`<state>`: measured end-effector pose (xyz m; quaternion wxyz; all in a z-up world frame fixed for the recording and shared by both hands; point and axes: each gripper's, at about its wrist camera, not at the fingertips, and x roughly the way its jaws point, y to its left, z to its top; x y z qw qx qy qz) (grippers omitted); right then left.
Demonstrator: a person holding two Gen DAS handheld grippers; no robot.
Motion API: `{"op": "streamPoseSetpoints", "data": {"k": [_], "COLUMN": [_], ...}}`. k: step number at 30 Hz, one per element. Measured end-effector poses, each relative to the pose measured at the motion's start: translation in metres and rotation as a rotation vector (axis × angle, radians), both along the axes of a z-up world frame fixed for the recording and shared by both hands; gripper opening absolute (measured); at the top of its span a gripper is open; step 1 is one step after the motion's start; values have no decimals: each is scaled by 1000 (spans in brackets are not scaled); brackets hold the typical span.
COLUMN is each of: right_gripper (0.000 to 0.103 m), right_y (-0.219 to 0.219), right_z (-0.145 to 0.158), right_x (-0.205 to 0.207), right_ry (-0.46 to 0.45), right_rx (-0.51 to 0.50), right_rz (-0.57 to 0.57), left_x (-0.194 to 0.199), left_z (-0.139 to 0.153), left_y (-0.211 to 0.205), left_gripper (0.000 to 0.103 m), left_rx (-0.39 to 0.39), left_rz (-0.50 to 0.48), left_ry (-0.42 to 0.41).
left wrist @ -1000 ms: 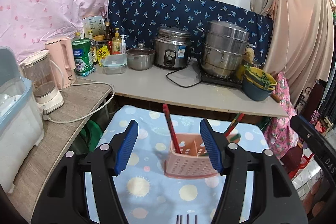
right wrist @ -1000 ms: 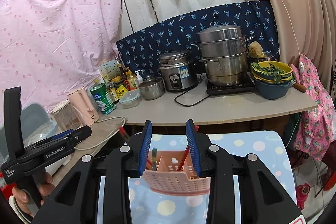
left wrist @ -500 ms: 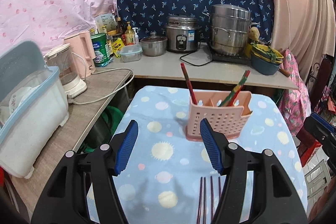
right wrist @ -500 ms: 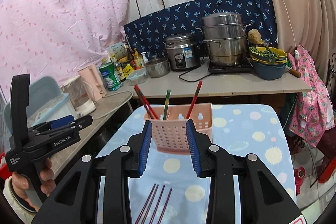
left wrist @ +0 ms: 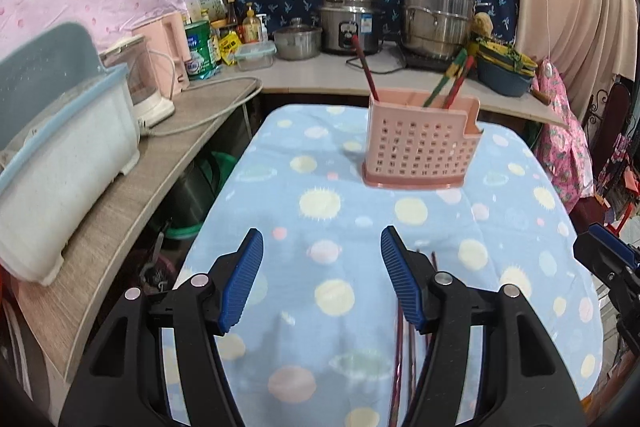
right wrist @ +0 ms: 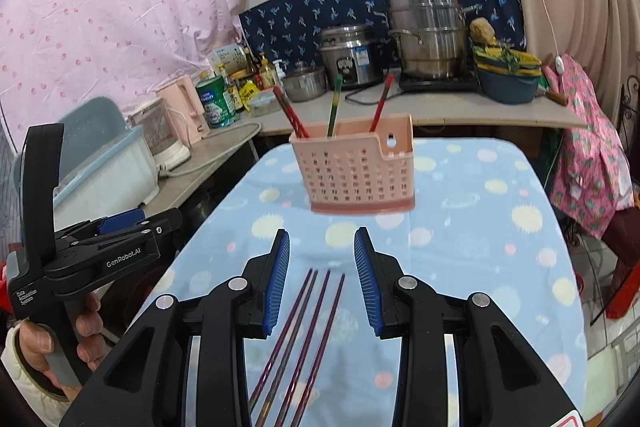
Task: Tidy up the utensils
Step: 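Move both tools back down to the remaining dark-red chopsticks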
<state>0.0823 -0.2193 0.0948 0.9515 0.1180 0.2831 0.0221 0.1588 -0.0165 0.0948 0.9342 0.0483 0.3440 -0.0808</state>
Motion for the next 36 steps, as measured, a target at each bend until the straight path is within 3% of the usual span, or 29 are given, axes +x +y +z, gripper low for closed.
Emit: {"op": "streamPoseSetpoints", "data": {"k": [11, 20, 30, 36], "right_gripper": [33, 33, 33, 25], "right_y": [29, 48, 64, 72], "right_z": [-71, -121, -147, -155], "right_x": [-35, -54, -59, -56], "right_ry": [124, 224, 272, 290], "right_rx": [-70, -66, -39, -46], "right_rz": [-13, 10, 33, 44], "left_x": [-34, -55, -71, -74], "left_z": [-62, -99, -125, -130], "left_y": [12, 10, 12, 15], "left_gripper": [58, 58, 58, 58], "left_rx": [-3, -5, 8, 3], "left_rz": [11, -7, -22, -21], "left_ry": [99, 169, 229, 246]}}
